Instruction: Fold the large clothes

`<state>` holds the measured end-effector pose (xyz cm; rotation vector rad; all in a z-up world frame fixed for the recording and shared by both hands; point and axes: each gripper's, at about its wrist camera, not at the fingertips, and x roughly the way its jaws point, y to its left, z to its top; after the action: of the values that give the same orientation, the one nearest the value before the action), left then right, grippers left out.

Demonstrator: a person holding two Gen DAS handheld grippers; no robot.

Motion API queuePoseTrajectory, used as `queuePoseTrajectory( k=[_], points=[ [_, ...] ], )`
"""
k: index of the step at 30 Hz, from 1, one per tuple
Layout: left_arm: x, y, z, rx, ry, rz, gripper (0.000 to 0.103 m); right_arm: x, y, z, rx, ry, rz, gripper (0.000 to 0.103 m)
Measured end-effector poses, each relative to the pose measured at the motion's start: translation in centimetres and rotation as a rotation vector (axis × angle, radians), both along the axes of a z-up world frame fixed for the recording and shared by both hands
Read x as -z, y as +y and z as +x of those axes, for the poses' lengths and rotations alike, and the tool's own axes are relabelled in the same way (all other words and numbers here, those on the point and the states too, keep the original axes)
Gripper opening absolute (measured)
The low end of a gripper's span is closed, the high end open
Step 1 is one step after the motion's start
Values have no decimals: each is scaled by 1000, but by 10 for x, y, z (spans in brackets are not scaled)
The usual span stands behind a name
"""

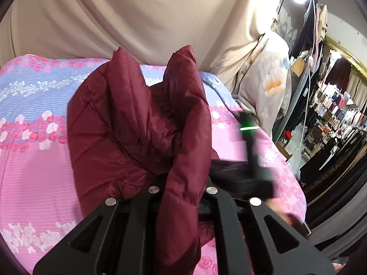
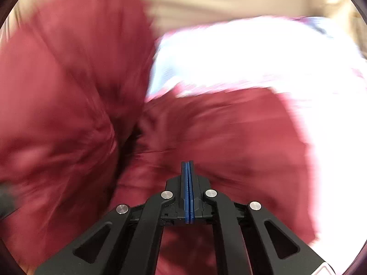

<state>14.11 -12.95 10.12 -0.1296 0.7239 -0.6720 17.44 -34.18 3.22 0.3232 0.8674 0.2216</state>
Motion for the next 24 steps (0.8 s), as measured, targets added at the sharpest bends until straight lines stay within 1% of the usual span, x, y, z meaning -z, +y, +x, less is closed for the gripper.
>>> queuePoseTrajectory(
  k=[2,4,6,8,10,13,16,17,19,22,24],
  points=[
    [4,-9,1,7,5,11,8,-2,-46,-24,99,-14,9,7],
    [9,-20,2,19,9,29,8,13,-78,-32,152,24,34,8],
    [13,-32,3,30,21,43,8,33,-87,-28,152,69,62,8],
    [19,-48,6,40,31,66,8,52,-84,-21,127,108,91,7],
    [25,-66,9,48,39,99,8,58,-75,-17,111,111,79,7],
    [39,-91,14,54,61,136,8,58,-74,-17,107,108,63,7],
    [61,-116,22,60,107,172,8,60,-82,-23,114,108,111,7],
    [71,-124,25,57,127,186,9,59,-88,-29,130,108,135,7],
    [83,-131,26,60,149,200,10,53,-98,-41,162,98,151,8],
    [95,-138,27,54,158,222,15,41,-111,-65,202,70,155,8],
    [98,-141,25,63,145,225,21,33,-118,-84,220,43,162,8]
  ],
)
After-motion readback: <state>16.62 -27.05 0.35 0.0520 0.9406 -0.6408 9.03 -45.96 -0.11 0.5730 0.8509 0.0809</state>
